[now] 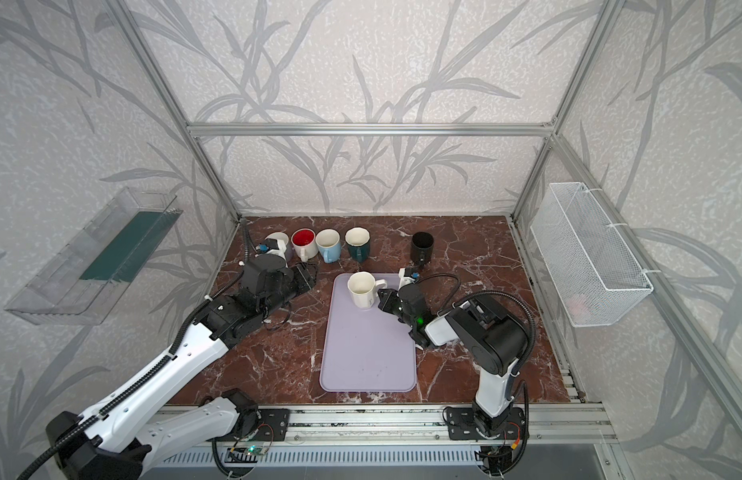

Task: Turn the mug right side up
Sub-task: 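Lower the upright white mug onto the tray with the right gripper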

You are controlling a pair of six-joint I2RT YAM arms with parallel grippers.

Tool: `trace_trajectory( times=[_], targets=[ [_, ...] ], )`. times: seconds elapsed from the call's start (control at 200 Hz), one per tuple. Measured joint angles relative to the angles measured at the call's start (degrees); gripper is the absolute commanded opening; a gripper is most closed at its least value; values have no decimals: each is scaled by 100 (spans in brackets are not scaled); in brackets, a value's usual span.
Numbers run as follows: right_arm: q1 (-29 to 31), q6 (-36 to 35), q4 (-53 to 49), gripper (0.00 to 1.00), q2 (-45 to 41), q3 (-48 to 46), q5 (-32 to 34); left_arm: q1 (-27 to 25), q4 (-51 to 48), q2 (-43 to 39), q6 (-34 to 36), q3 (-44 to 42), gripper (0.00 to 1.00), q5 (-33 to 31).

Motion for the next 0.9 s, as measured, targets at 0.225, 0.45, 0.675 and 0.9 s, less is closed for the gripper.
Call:
trace_trajectory(
  times=[0.225, 0.45, 0.675, 0.9],
  targets=[
    [42, -83, 50, 28, -55, 20, -55, 0, 0, 0, 2, 0, 45, 0],
    [109, -352, -310, 34, -533, 20, -57, 0, 0, 0, 2, 0, 45, 0],
    [118, -656, -852, 35, -1038, 17, -59, 0, 7, -4, 2, -13, 45, 0],
    [118, -756, -1255, 35, -1067, -4, -57, 0, 7, -26, 2, -44, 45, 0]
  ],
)
